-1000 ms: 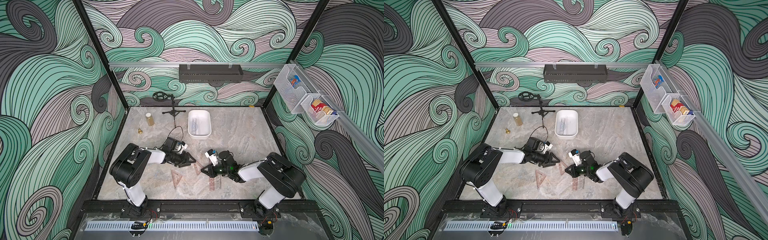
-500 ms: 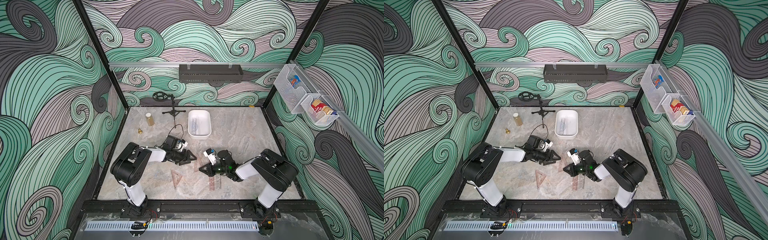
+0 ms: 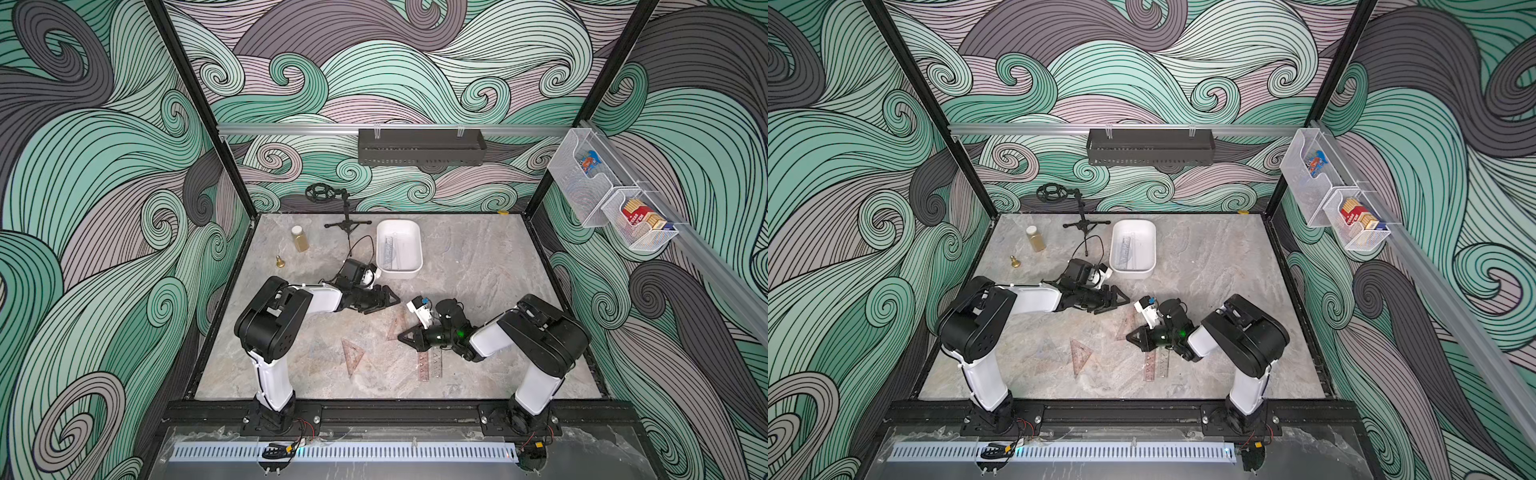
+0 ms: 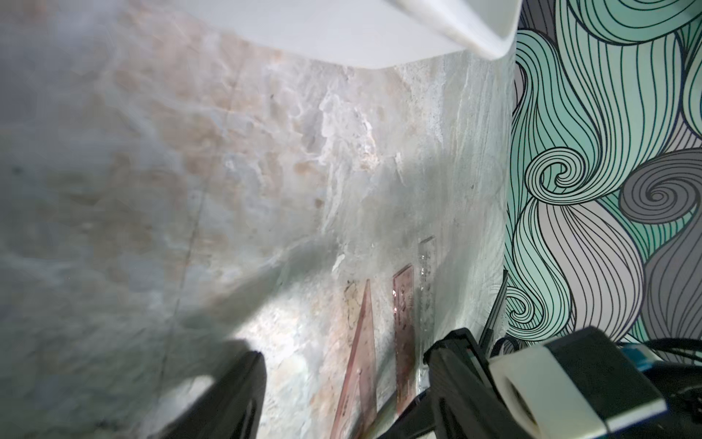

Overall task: Put the scattered rulers into the storage box
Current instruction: Adjust the ruler at the center of the board.

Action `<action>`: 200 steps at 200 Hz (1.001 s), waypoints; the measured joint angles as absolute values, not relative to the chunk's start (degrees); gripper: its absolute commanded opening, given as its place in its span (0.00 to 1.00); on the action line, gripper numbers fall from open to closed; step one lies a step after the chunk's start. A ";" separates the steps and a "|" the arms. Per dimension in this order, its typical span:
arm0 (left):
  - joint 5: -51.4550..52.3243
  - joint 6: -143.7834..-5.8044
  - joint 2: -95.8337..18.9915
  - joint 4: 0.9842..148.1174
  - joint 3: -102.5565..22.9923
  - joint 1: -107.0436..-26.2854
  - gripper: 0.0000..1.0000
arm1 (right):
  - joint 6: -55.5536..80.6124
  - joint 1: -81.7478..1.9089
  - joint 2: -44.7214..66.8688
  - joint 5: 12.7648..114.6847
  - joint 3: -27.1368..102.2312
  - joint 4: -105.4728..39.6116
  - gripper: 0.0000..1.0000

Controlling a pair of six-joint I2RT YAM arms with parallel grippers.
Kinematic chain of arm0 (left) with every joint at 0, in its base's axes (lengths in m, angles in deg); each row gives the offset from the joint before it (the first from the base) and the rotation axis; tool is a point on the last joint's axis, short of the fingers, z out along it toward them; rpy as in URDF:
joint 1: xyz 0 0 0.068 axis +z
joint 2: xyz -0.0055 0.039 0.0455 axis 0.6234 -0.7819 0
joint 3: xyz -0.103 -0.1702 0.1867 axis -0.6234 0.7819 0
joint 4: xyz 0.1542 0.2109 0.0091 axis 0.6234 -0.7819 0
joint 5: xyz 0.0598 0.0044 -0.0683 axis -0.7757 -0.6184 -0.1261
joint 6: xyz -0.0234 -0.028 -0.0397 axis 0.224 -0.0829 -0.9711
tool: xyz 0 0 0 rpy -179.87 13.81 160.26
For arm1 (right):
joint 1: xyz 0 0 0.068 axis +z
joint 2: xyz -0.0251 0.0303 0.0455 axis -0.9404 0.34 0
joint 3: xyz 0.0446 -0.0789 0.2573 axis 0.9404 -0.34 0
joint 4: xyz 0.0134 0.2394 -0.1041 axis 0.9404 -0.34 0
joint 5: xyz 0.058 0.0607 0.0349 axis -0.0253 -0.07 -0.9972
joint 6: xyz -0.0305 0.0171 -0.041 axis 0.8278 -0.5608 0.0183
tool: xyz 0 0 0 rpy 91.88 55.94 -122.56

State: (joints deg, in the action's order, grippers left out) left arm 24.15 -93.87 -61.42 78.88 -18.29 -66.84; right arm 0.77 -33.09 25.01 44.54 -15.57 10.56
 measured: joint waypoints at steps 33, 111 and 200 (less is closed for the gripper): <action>24.21 -93.17 -63.04 81.46 -19.21 -68.94 0.74 | 0.77 -33.19 25.15 44.30 -15.52 10.72 0.10; 25.33 -92.67 -65.25 87.01 -18.40 -72.65 0.58 | 0.75 -33.59 25.45 44.06 -15.55 11.40 0.09; 27.60 -92.58 -66.56 87.80 -16.98 -72.65 0.23 | 0.75 -34.18 26.00 43.76 -15.59 12.75 0.09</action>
